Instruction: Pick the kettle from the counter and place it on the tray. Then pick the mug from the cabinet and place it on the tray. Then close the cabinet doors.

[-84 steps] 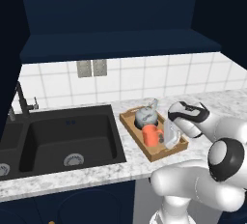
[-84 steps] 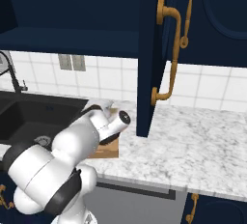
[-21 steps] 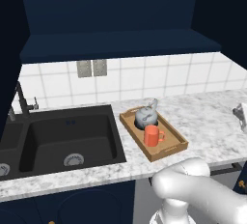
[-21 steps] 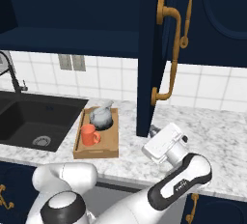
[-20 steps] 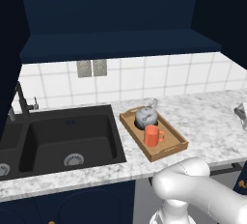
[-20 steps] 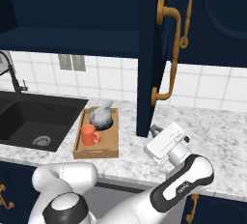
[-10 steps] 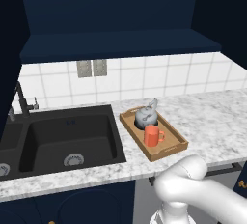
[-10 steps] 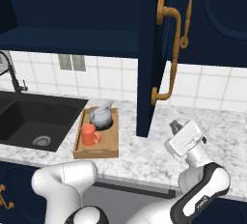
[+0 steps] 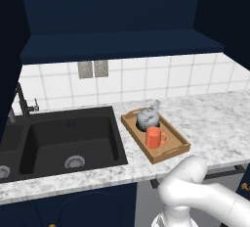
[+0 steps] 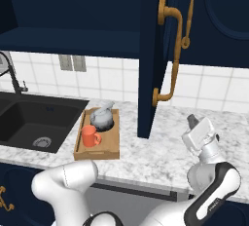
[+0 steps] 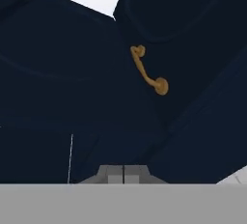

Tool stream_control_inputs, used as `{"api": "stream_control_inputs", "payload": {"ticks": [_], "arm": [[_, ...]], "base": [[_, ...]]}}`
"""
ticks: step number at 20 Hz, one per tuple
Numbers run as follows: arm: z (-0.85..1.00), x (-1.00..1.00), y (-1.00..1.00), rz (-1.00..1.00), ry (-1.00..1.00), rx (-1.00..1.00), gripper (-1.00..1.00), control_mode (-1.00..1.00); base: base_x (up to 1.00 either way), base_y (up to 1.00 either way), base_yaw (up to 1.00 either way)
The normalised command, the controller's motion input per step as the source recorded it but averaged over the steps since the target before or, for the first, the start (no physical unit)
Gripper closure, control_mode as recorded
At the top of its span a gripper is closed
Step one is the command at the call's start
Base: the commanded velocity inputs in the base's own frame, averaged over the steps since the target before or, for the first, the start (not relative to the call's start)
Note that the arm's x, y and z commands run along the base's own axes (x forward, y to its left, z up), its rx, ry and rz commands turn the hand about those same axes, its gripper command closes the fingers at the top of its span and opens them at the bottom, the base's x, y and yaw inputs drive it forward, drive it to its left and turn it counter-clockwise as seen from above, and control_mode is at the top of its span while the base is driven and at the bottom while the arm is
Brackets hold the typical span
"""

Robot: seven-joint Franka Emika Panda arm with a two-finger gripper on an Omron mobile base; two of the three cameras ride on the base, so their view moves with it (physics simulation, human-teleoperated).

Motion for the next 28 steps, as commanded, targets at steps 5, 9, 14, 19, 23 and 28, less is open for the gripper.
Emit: {"api": "stream_control_inputs", "payload": {"ticks": [5,9,14,19,23,28], "arm": [[0.40,0.14,-0.37,0.00,0.00,0.16,1.00,-1.00],[0.54,0.01,-0.01,-0.01,-0.01,0.04,1.00,-1.00],[0.60,-0.05,0.14,-0.07,-0.05,0.00,1.00,-1.00],[0.57,-0.20,0.55,-0.10,-0.11,0.00,1.00,-1.00],[0.64,-0.28,0.59,-0.09,-0.16,0.00,1.00,-1.00],[0.66,-0.32,0.59,-0.08,-0.18,0.00,1.00,-1.00]], "base": [[0.00,0.00,0.00],[0.00,0.00,0.00],[0.00,0.00,0.00],[0.00,0.00,0.00],[0.00,0.00,0.00],[0.00,0.00,0.00]]}}
